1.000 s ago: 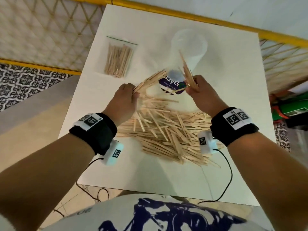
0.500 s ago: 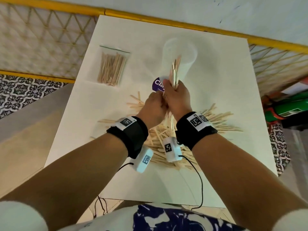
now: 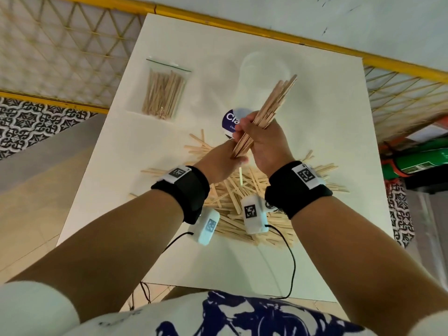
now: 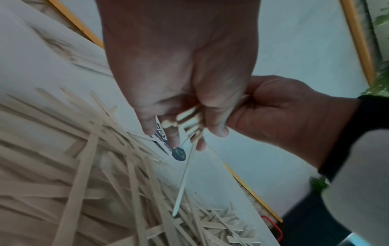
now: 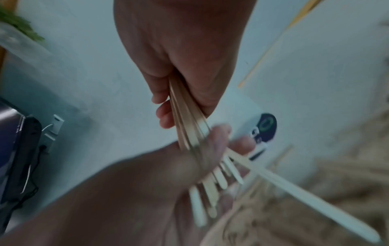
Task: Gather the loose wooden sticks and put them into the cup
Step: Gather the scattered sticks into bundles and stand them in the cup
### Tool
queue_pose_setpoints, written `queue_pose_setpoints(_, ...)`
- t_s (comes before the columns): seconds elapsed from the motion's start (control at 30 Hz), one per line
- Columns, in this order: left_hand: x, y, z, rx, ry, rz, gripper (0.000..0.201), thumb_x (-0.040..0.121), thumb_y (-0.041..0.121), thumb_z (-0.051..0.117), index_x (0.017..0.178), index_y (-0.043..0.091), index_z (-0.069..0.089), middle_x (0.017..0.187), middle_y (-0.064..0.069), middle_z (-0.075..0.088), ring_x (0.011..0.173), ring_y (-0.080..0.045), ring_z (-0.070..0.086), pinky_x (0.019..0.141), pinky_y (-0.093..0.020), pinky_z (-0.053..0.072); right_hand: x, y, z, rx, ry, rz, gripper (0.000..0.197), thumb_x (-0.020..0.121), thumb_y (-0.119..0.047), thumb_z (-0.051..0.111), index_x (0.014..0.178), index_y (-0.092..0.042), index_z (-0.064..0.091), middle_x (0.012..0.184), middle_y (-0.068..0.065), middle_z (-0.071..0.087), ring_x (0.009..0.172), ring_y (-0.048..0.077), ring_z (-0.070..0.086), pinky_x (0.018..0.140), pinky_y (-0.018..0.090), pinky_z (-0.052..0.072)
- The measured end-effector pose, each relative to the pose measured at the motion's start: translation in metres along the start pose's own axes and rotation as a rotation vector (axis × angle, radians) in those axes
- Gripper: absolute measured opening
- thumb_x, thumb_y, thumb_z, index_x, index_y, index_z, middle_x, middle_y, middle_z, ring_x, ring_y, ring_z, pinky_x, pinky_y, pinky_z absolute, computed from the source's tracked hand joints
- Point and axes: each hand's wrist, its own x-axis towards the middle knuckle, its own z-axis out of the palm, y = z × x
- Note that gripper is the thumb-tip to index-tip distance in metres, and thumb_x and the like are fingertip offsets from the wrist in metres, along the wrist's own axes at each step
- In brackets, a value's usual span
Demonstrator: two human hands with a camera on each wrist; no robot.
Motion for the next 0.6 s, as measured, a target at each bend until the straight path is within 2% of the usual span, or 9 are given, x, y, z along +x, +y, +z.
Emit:
queue_pose_setpoints(0.07, -0.004, -0.009, -0.004, -0.054, -0.020, -0.039, 0.039, 0.090, 0.022, 0.058, 0.127, 0.019, 0.046, 0.124, 0.002, 0.056, 0.107, -0.017, 0.056, 0.085, -0.026, 0.043, 0.003, -0.016, -0.002, -0.007, -0.005, -0.076, 0.009, 0.089, 0.002, 0.056, 0.092, -0.004, 0.051, 0.072, 0.011, 0.066, 0.066, 0.026, 0.065, 0.067, 0.037, 0.056)
queue_pose_setpoints(0.1, -0.007, -0.012, -0.007, -0.106, 0.010, -0.061, 0.049, 0.088, 0.015, 0.057, 0.134, 0.019, 0.042, 0.139, -0.001, 0.047, 0.119, -0.021, 0.052, 0.094, -0.029, 0.044, 0.007, -0.028, -0.002, -0.003, 0.024, -0.116, 0.011, 0.089, 0.004, 0.053, 0.093, -0.005, 0.048, 0.071, 0.012, 0.065, 0.064, 0.027, 0.064, 0.066, 0.037, 0.056)
queue_pose_setpoints(0.17, -0.013, -0.014, -0.017, -0.251, 0.185, -0.082, 0.059, 0.085, 0.004, 0.048, 0.142, 0.019, 0.038, 0.148, 0.001, 0.034, 0.129, -0.013, 0.047, 0.104, -0.031, 0.042, 0.015, -0.055, -0.002, 0.013, 0.103, -0.182, 0.015, 0.090, 0.007, 0.051, 0.090, -0.007, 0.046, 0.067, 0.013, 0.063, 0.060, 0.029, 0.062, 0.064, 0.038, 0.056)
queue_pose_setpoints(0.23, -0.013, -0.010, -0.028, -0.417, 0.355, -0.118, 0.051, 0.089, 0.008, 0.046, 0.139, 0.016, 0.044, 0.142, 0.002, 0.042, 0.119, 0.007, 0.049, 0.097, -0.015, 0.042, 0.022, -0.079, 0.001, 0.033, 0.136, -0.237, 0.014, 0.088, 0.006, 0.052, 0.090, -0.007, 0.046, 0.068, 0.016, 0.060, 0.059, 0.030, 0.061, 0.066, 0.041, 0.054)
queue_pose_setpoints(0.27, -0.011, -0.009, -0.031, -0.583, 0.390, -0.147, 0.045, 0.092, 0.018, 0.047, 0.137, 0.013, 0.047, 0.142, -0.001, 0.046, 0.120, 0.002, 0.051, 0.100, -0.017, 0.040, 0.024, -0.087, 0.004, 0.059, 0.118, -0.256, 0.014, 0.088, 0.006, 0.053, 0.092, -0.006, 0.046, 0.071, 0.019, 0.059, 0.061, 0.030, 0.061, 0.067, 0.042, 0.054)
queue_pose_setpoints(0.33, -0.007, -0.001, -0.035, -1.070, 0.361, -0.286, 0.042, 0.097, 0.036, 0.043, 0.127, 0.008, 0.055, 0.135, -0.009, 0.056, 0.119, -0.018, 0.055, 0.104, -0.031, 0.041, 0.023, -0.093, 0.016, 0.131, 0.044, -0.260, 0.014, 0.087, 0.006, 0.055, 0.091, -0.005, 0.047, 0.073, 0.020, 0.058, 0.063, 0.031, 0.061, 0.068, 0.043, 0.054)
queue_pose_setpoints(0.4, -0.004, 0.007, -0.037, -1.445, 0.307, -0.429, 0.044, 0.101, 0.040, 0.035, 0.113, 0.004, 0.058, 0.116, -0.016, 0.063, 0.106, -0.027, 0.061, 0.090, -0.035, 0.051, 0.018, -0.087, 0.031, 0.164, -0.025, -0.211, 0.015, 0.085, 0.007, 0.058, 0.086, -0.005, 0.048, 0.071, 0.017, 0.059, 0.063, 0.030, 0.061, 0.068, 0.043, 0.054)
queue_pose_setpoints(0.47, -0.006, 0.017, -0.038, -1.614, 0.286, -0.509, 0.043, 0.102, 0.035, 0.032, 0.106, -0.001, 0.056, 0.101, -0.022, 0.064, 0.095, -0.032, 0.064, 0.070, -0.034, 0.059, 0.013, -0.071, 0.041, 0.120, -0.062, -0.153, 0.018, 0.080, 0.003, 0.065, 0.085, -0.005, 0.050, 0.070, 0.014, 0.061, 0.062, 0.028, 0.061, 0.070, 0.042, 0.055)
queue_pose_setpoints(0.6, -0.004, 0.020, -0.027, -1.603, 0.255, -0.505, 0.032, 0.100, 0.021, 0.033, 0.099, 0.004, 0.060, 0.079, -0.012, 0.068, 0.064, -0.022, 0.069, 0.057, -0.032, 0.060, -0.006, -0.027, 0.052, -0.035, -0.029, -0.002, 0.029, 0.074, -0.004, 0.076, 0.094, -0.004, 0.054, 0.068, 0.007, 0.059, 0.065, 0.025, 0.061, 0.077, 0.043, 0.055)
